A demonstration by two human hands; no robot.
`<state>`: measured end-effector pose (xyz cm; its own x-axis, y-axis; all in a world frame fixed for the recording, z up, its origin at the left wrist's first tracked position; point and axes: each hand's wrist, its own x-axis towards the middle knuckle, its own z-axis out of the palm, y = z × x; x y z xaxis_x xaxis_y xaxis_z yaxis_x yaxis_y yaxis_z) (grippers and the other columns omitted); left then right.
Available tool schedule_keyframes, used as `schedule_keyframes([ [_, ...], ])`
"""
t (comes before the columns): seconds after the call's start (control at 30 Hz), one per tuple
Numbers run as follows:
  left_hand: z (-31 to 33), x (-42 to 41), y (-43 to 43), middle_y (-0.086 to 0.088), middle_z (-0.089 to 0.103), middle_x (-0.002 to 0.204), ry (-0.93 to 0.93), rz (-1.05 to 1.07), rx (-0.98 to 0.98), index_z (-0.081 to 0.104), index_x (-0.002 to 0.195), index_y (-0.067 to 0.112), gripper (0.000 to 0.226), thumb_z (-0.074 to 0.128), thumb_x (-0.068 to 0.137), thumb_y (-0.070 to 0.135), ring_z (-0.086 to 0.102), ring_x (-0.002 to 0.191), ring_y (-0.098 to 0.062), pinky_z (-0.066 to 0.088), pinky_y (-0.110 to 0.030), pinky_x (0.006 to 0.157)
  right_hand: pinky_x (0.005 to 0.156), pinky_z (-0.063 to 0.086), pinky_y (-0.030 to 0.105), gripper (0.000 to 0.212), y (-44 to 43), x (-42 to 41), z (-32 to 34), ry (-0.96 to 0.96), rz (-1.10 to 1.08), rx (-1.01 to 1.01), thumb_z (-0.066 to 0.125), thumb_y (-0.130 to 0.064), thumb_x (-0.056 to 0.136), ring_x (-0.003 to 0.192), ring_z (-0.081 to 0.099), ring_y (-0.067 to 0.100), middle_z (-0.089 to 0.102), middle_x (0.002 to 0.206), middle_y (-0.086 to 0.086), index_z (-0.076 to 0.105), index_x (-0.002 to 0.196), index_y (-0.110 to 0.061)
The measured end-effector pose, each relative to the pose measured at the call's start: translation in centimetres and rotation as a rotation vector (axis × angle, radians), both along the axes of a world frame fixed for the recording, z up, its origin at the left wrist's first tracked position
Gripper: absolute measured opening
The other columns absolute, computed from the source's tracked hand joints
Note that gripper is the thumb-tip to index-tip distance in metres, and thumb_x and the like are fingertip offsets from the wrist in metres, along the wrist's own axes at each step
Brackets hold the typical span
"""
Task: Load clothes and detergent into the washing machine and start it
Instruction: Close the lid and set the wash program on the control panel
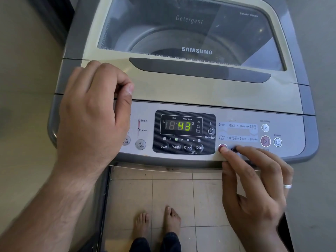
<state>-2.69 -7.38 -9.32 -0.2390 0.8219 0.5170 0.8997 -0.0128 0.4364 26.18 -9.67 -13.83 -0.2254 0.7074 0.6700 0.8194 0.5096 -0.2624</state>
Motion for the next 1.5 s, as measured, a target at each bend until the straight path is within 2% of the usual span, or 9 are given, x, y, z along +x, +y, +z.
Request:
schedule_keyframes([
  [0.07, 0.0, 0.1, -0.1, -0.015, 0.068, 0.100, -0.001, -0.003, 0.001, 0.066, 0.102, -0.001, 0.017, 0.058, 0.114, 0.009, 0.055, 0.094, -0.037, 0.043, -0.044, 0.083, 0.090, 0.054, 0.048, 0.025, -0.6, -0.9, 0.1, 0.014, 0.020, -0.013, 0.074, 0.002, 0.095, 0.095, 0.071, 0.043, 0.075, 0.110, 0.016, 0.081, 0.115, -0.012],
  [0.3, 0.0, -0.1, -0.1, -0.015, 0.068, 0.100, -0.002, -0.001, 0.002, 0.067, 0.102, -0.001, 0.019, 0.059, 0.114, 0.011, 0.055, 0.094, -0.036, 0.043, -0.043, 0.084, 0.096, 0.056, 0.058, 0.045, -2.2, -4.7, -0.4, -0.072, 0.127, -0.057, 0.068, -0.005, 0.093, 0.116, 0.061, 0.029, 0.075, 0.120, 0.014, 0.077, 0.131, -0.030],
  [0.7, 0.1, 0.0, 0.0, -0.014, 0.069, 0.099, 0.001, 0.007, -0.004, 0.067, 0.102, -0.001, 0.019, 0.059, 0.114, 0.011, 0.054, 0.093, -0.034, 0.041, -0.039, 0.084, 0.105, 0.053, 0.059, 0.062, -3.0, -5.8, -1.0, -0.122, 0.044, -0.055, 0.066, 0.001, 0.082, 0.120, 0.059, 0.029, 0.074, 0.124, 0.007, 0.074, 0.137, -0.027],
  [0.87, 0.2, 0.0, 0.0, -0.012, 0.067, 0.098, 0.006, 0.008, -0.010, 0.067, 0.101, 0.000, 0.018, 0.059, 0.113, 0.011, 0.052, 0.093, -0.032, 0.037, -0.033, 0.084, 0.105, 0.050, 0.060, 0.055, -2.9, -6.2, -0.8, -0.057, 0.056, -0.107, 0.063, 0.000, 0.088, 0.123, 0.055, 0.029, 0.059, 0.134, 0.000, 0.075, 0.135, -0.026],
  [1.1, 0.3, 0.1, -0.1, -0.011, 0.067, 0.098, -0.024, 0.004, 0.006, 0.067, 0.100, 0.001, 0.017, 0.060, 0.113, 0.011, 0.053, 0.094, -0.029, 0.038, -0.031, 0.084, 0.115, 0.045, 0.059, 0.054, -3.7, -7.4, -0.1, -0.034, 0.008, -0.180, 0.071, -0.005, 0.084, 0.127, 0.053, 0.032, 0.064, 0.137, 0.002, 0.076, 0.133, -0.026],
  [1.2, 0.2, -0.4, 0.0, -0.010, 0.070, 0.097, -0.122, -0.017, 0.039, 0.068, 0.100, 0.000, 0.018, 0.061, 0.112, 0.011, 0.062, 0.092, -0.034, 0.051, -0.047, 0.083, 0.114, 0.045, 0.060, 0.061, -3.9, -7.5, -0.1, -0.030, 0.016, -0.173, 0.070, 0.002, 0.079, 0.123, 0.056, 0.035, 0.068, 0.132, 0.008, 0.076, 0.133, -0.026],
  [1.3, 0.2, -0.7, 0.0, -0.009, 0.071, 0.096, -0.171, -0.011, 0.053, 0.068, 0.100, -0.001, 0.018, 0.061, 0.111, 0.011, 0.066, 0.091, -0.034, 0.054, -0.053, 0.082, 0.108, 0.049, 0.058, 0.050, -5.0, -8.8, 0.4, -0.006, 0.045, -0.150, 0.060, -0.003, 0.090, 0.114, 0.055, 0.033, 0.074, 0.119, 0.012, 0.079, 0.129, -0.028],
  [1.37, 0.3, -0.8, 0.0, -0.008, 0.072, 0.096, -0.198, -0.006, 0.063, 0.068, 0.101, -0.001, 0.016, 0.061, 0.112, 0.009, 0.067, 0.090, -0.033, 0.055, -0.051, 0.083, 0.101, 0.050, 0.053, 0.046, -5.6, -10.4, 0.7, -0.025, 0.054, -0.146, 0.053, -0.014, 0.097, 0.106, 0.053, 0.029, 0.076, 0.112, 0.008, 0.078, 0.130, -0.034],
  [1.5, 0.3, -0.8, 0.0, -0.004, 0.073, 0.093, -0.276, 0.034, 0.095, 0.068, 0.101, 0.000, 0.014, 0.060, 0.112, 0.004, 0.069, 0.086, -0.029, 0.054, -0.038, 0.080, 0.092, 0.049, 0.051, 0.054, -5.4, -12.8, 1.1, -0.089, 0.047, -0.218, 0.054, -0.024, 0.094, 0.096, 0.060, 0.030, 0.074, 0.107, 0.000, 0.068, 0.142, -0.043],
])
